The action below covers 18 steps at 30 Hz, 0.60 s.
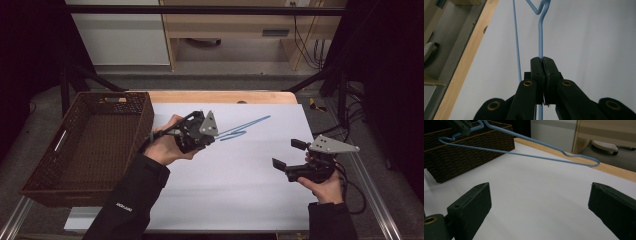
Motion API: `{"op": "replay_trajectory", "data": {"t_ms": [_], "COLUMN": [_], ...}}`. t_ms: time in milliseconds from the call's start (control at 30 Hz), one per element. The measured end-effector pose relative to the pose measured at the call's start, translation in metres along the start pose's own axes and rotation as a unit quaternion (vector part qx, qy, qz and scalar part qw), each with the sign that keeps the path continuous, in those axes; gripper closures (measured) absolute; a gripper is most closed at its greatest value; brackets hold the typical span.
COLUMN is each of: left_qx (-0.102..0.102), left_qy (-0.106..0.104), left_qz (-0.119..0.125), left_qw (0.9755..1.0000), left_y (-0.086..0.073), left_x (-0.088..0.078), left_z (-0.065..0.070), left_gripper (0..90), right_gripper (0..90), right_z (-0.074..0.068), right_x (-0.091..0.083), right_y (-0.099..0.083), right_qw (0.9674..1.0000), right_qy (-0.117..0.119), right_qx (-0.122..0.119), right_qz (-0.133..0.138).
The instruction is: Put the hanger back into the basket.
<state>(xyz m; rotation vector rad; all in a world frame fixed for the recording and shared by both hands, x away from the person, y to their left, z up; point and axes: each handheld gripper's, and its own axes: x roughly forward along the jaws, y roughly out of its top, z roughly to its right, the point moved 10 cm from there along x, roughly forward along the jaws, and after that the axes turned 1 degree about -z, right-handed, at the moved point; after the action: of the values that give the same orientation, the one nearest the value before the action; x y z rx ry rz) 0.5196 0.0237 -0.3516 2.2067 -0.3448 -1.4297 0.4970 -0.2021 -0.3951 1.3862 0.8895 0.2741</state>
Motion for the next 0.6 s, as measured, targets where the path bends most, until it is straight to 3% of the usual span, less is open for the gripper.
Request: {"op": "replay_trajectory", "data": {"t_ms": [33, 67, 100, 133, 200, 367, 600], "left_qx": [-0.008, -0.042, -0.042, -0.063, -0.07, -0.078, -0.089], "left_qy": [0.005, 0.004, 0.004, 0.002, 0.01, 0.004, 0.027], "left_qz": [0.006, 0.038, 0.038, 0.049, 0.055, 0.057, 0.059], "left_qw": [0.9999, 0.9984, 0.9984, 0.9968, 0.996, 0.9954, 0.9939], "left_y": [0.001, 0.005, 0.005, 0.004, 0.005, 0.003, 0.001], "left_x": [-0.003, -0.011, -0.011, -0.017, -0.018, -0.028, -0.051], "left_z": [-0.002, -0.005, -0.005, -0.008, -0.01, -0.011, -0.028], "left_gripper": [88.6, 88.5, 88.5, 88.5, 88.6, 88.6, 88.6], "right_gripper": [5.0, 5.0, 5.0, 5.0, 5.0, 5.0, 5.1], "right_z": [0.0, 0.0, 0.0, 0.0, -0.001, 0.0, 0.001], "right_x": [0.0, 0.0, 0.0, 0.0, 0.001, 0.001, 0.001], "right_y": [0.0, 0.0, 0.0, 0.0, 0.0, -0.001, -0.001], "right_qw": [1.0, 1.0, 1.0, 1.0, 1.0, 1.0, 1.0], "right_qy": [0.0, 0.0, 0.0, 0.0, 0.002, 0.001, 0.002], "right_qx": [0.0, 0.0, 0.0, 0.0, -0.001, -0.002, 0.002], "right_qz": [0.0, 0.001, 0.001, 0.0, 0.0, -0.001, 0.0]}}
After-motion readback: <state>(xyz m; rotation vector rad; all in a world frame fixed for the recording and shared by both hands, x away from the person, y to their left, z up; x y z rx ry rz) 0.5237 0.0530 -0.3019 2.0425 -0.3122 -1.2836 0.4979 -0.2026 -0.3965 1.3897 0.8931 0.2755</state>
